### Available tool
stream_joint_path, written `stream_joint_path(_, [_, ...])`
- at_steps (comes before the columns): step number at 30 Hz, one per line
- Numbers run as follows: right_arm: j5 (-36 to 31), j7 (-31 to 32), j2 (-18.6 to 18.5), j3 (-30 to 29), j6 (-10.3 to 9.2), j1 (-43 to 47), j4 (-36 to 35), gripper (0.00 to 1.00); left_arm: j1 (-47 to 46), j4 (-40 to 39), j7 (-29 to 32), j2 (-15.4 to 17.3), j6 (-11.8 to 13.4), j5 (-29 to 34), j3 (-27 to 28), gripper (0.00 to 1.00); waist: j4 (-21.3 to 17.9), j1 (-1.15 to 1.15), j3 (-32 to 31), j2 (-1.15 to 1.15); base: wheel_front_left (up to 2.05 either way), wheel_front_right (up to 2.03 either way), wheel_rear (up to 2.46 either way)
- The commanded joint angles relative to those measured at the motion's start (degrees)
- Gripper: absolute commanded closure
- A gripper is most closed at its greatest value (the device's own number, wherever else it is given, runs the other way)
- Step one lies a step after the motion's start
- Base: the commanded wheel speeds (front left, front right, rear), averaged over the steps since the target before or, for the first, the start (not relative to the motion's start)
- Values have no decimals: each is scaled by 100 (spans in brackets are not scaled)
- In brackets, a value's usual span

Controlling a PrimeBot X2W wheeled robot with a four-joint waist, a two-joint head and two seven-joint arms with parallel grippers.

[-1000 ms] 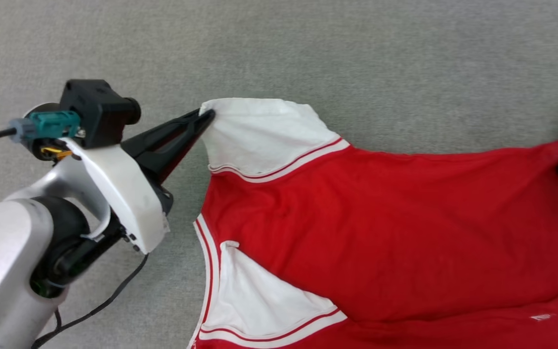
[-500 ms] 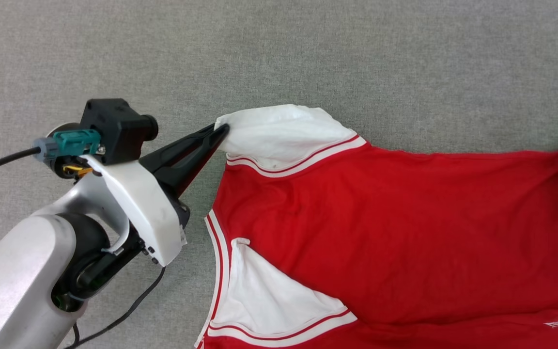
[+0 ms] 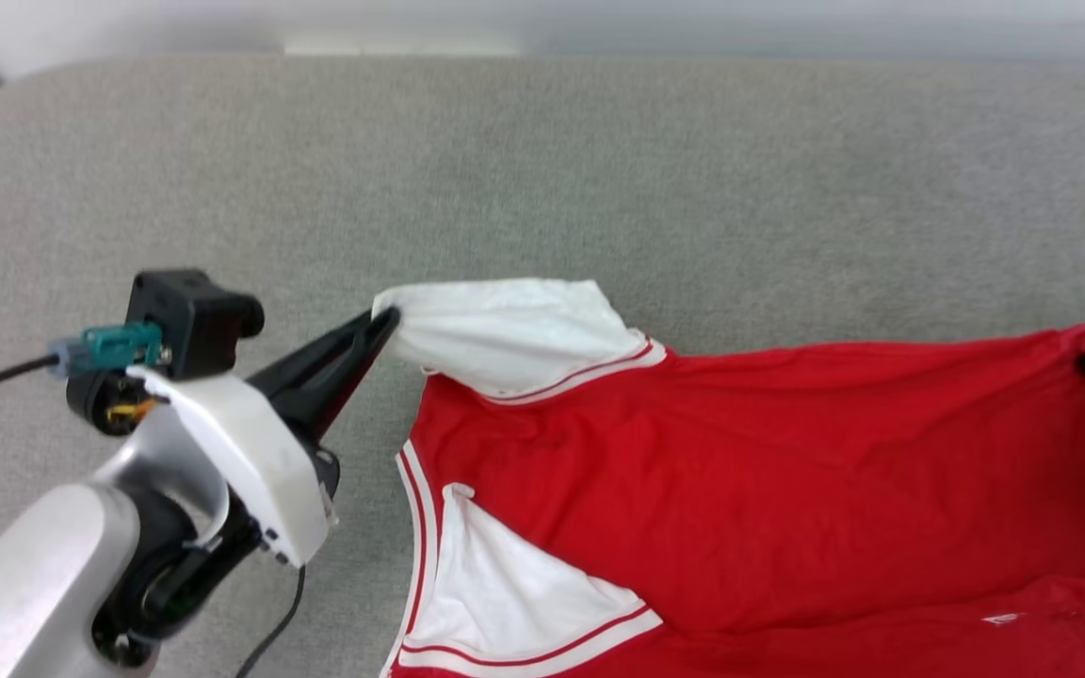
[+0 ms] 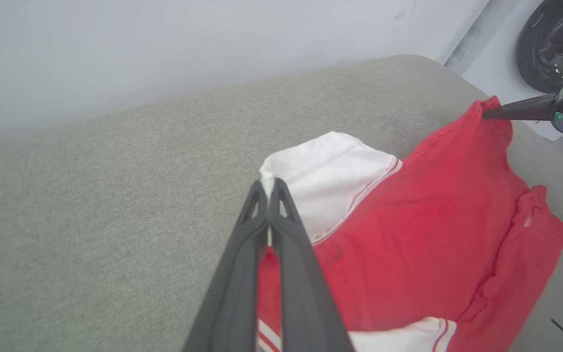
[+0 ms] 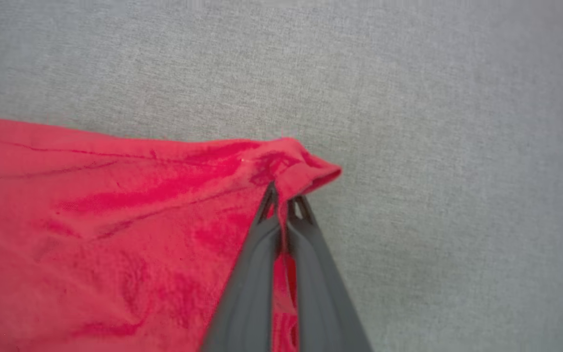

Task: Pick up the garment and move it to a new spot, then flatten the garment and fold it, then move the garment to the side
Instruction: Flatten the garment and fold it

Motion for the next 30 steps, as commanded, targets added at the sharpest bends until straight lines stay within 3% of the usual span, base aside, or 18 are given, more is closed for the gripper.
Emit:
stream_joint_path(1, [25, -31, 7, -34, -4, 109, -53, 100, 102, -24, -41, 29, 25, -17, 16, 100, -104, 0, -240, 0, 0, 0, 0])
stream_joint_path(11, [370, -528, 305, -714, -4, 1655, -1084, 100, 1537, -398, -445, 213, 396, -418, 155, 100, -188, 0, -815, 0, 0, 0, 0])
stream_joint_path(17, [564, -619, 371, -686, -4, 2522, -1333, 100, 2368, -506, -513, 350, 510, -602, 22, 100, -175, 0, -873, 0, 0, 0, 0])
stream_joint_path(24, [489, -923, 38, -350, -4, 3085, -1071, 100, 2678, 58, -229, 319, 418, -648, -374, 100, -146, 0, -783, 0, 0, 0, 0])
stream_joint_path(30, [520, -1178, -272, 55, -4, 3037, -706, 100, 2487, 678, -93, 129, 241, -528, -654, 100, -165, 0, -677, 0, 0, 0, 0])
